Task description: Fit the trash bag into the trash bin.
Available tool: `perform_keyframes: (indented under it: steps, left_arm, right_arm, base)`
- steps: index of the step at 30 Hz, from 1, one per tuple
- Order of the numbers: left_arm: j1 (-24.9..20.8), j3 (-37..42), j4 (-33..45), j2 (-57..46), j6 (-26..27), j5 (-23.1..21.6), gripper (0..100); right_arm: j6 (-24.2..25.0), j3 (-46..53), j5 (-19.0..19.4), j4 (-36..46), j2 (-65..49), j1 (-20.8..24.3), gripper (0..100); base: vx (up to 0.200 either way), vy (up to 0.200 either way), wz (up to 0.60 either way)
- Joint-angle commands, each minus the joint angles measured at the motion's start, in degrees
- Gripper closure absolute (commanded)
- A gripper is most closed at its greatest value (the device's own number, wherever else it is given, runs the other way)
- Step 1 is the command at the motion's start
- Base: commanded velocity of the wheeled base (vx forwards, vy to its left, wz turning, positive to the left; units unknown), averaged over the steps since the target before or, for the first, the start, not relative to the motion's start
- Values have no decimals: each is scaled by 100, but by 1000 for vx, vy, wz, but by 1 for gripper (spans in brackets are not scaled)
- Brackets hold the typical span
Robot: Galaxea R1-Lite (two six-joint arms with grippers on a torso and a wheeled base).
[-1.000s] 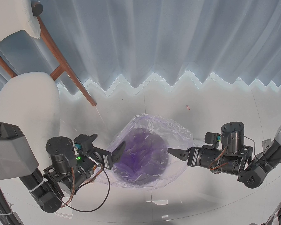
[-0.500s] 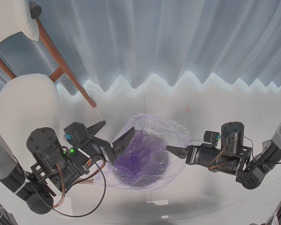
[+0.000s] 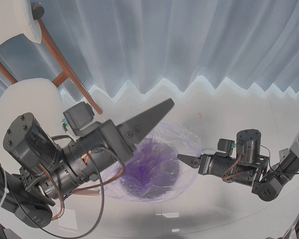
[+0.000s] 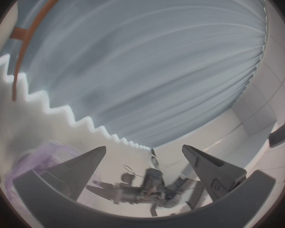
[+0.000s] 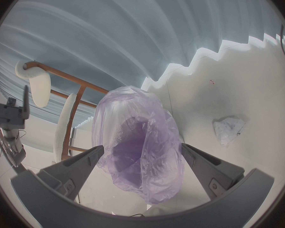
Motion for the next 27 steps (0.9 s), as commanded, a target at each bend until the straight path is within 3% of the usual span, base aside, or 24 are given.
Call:
perform_keyframes:
  steps: [1,2,4,8,14,18,23,27]
  left_arm:
    - [-255,659,-311,-29,-337,-964,0]
    - [-211,545,-258,-29,-750,-1148,0]
    - [-176,483,-4,-90,-979,-1148,0]
    - [-176,475,752,-284,-785,-1157,0]
    - [-343,563,717,-11,586,-1087,0]
    - [-352,1099,-320,586,2010,-849,0]
    - [-53,879,-346,877,2291,-867,0]
    - [96,633,-338,859,2431,-577,0]
  right_arm:
    - [1,20,-1,-6,-43,7,0]
    - [1,20,-1,-15,-52,7,0]
    - [1,29,8,-15,-70,7,0]
    - [1,29,-1,-15,-79,7,0]
    - [1,29,8,-6,-8,7,0]
    - [1,29,-1,-6,-17,7,0]
    - [1,20,-1,-6,18,16,0]
    - [1,11,8,-15,9,51,0]
  base:
    - [0,0,0]
    - [0,0,0]
    - [0,0,0]
    - [0,0,0]
    - [0,0,0]
    - [0,0,0]
    - [0,0,0]
    - [0,0,0]
